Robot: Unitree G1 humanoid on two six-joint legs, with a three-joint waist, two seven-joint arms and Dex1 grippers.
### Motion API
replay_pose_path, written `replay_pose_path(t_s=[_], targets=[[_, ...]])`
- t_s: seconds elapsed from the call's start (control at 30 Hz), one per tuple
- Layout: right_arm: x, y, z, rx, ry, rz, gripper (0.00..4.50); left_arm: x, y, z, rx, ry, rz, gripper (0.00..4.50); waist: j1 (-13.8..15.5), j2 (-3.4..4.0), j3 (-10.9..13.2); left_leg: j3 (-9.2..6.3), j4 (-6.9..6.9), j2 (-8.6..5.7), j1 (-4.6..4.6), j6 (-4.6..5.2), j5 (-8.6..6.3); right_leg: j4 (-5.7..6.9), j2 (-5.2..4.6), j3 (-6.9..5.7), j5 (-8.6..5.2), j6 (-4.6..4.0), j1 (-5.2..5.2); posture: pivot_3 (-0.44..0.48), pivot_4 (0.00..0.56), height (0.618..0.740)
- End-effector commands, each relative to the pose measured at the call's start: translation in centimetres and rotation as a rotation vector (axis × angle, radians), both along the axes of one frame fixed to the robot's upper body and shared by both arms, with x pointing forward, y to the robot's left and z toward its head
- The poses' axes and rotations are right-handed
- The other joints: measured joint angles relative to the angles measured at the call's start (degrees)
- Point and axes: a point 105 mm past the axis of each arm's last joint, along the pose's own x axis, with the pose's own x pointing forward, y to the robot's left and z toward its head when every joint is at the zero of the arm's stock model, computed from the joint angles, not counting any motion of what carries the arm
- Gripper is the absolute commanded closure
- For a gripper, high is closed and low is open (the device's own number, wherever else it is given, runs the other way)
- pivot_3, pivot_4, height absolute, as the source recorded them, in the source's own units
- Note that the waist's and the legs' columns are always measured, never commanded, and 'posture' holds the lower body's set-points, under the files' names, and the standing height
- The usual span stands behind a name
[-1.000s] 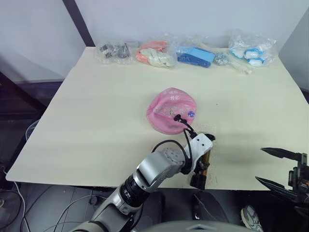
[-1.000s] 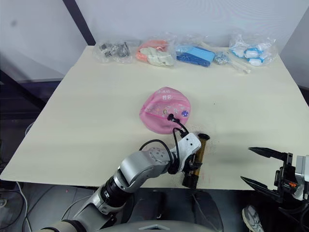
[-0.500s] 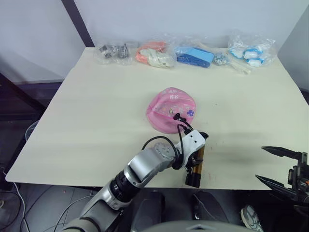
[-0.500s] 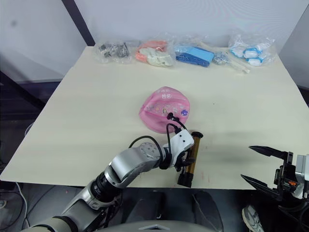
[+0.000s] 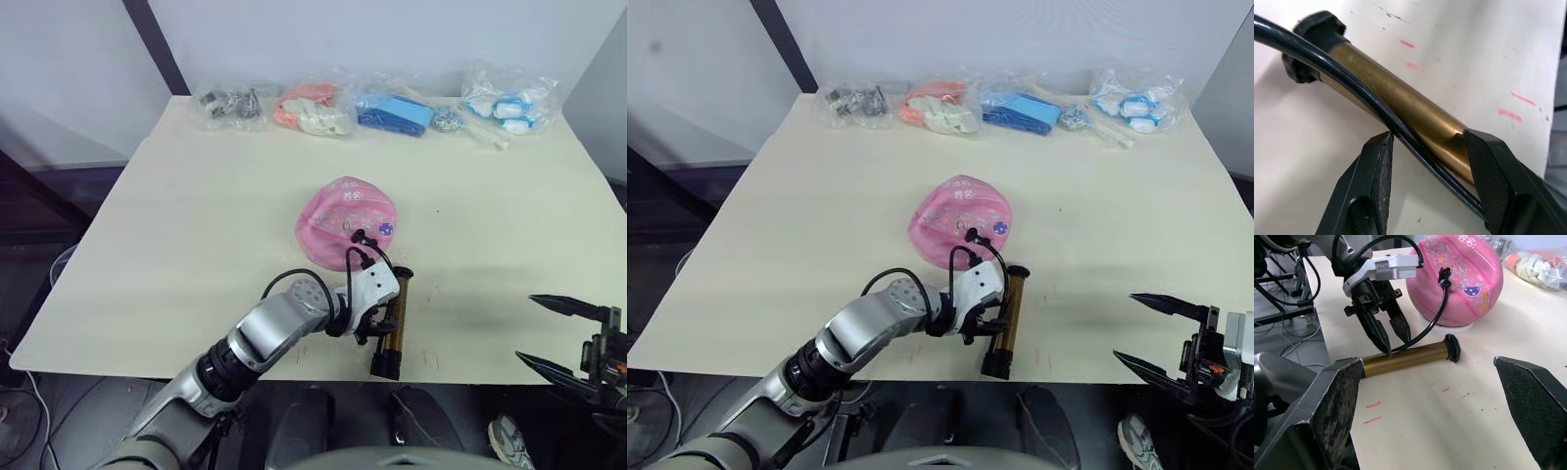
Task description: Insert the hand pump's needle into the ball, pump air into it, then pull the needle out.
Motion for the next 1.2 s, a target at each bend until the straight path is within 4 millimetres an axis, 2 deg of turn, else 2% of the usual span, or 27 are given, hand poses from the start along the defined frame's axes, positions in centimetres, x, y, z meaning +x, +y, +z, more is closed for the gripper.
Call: replay_pose_path(t_s=[0.03, 0.27, 0.3, 0.37, 0.47, 0.5, 0.97, 1.2], targets=[[-0.1, 0.2, 0.4, -0.01, -0.029, 0.007, 0.0, -0.1, -0.4, 0.5, -0.032, -0.017, 0.002, 2.13, 0.03, 0.0, 0.0, 0.01, 0.0, 0.0, 0.0, 0.0, 0.0, 0.0, -0.02, 0.01, 0.0, 0.0, 0.0, 0.0, 0.15, 0.74], [-0.2, 0.0, 0.5, -0.014, -0.03, 0.0, 0.0, -0.9, -1.3, 1.2, -0.109, 0.044, 0.087, 2.13, 0.05, -0.01, 0.01, -0.02, 0.03, 0.01, -0.03, 0.02, 0.0, 0.0, -0.03, 0.0, 0.0, 0.01, 0.0, 0.0, 0.15, 0.74], [-0.1, 0.0, 0.5, -0.013, -0.03, -0.001, 0.0, -1.1, -1.4, 1.1, -0.113, 0.055, 0.102, 1.72, 0.05, -0.01, 0.01, -0.04, 0.03, 0.01, -0.04, 0.02, 0.0, 0.0, -0.03, -0.02, 0.0, 0.01, 0.0, 0.0, 0.15, 0.74], [-0.2, 0.0, 0.4, -0.013, -0.028, 0.001, 0.0, -1.3, -1.4, 1.1, -0.11, 0.056, 0.127, 1.45, 0.0, -0.01, 0.01, -0.01, 0.03, 0.01, -0.03, 0.02, 0.0, 0.0, -0.03, 0.01, 0.0, 0.01, 0.0, 0.0, 0.15, 0.74], [-0.2, 0.1, 0.4, -0.01, -0.026, 0.004, 0.0, -1.5, -1.4, 1.0, -0.092, 0.043, 0.158, 0.12, 0.04, -0.02, 0.01, 0.0, 0.03, 0.01, -0.03, 0.02, 0.0, 0.01, -0.04, 0.02, 0.01, 0.01, 0.0, 0.0, 0.15, 0.74], [-0.2, 0.1, 0.4, -0.01, -0.025, 0.005, 0.0, -1.5, -1.5, 0.9, -0.091, 0.044, 0.169, 0.05, 0.05, -0.01, 0.01, 0.0, 0.03, 0.01, -0.03, 0.02, 0.0, 0.01, -0.04, 0.02, 0.01, 0.01, 0.0, 0.0, 0.15, 0.74], [-0.1, 0.3, 0.3, -0.004, -0.016, 0.026, 0.0, -2.5, -2.9, -0.9, 0.053, 0.035, 0.268, 0.05, 0.08, -0.02, 0.01, 0.01, 0.04, -0.02, -0.02, 0.02, 0.01, 0.03, -0.02, 0.02, 0.01, 0.01, 0.01, 0.0, 0.15, 0.74], [-0.2, 0.5, 0.2, -0.001, -0.016, 0.032, 0.0, -2.5, -2.3, -1.8, 0.132, 0.032, 0.267, 0.05, 0.07, -0.02, 0.01, 0.01, 0.03, -0.02, -0.02, 0.02, 0.0, 0.02, -0.02, 0.01, 0.01, 0.01, 0.0, 0.0, 0.15, 0.74]])
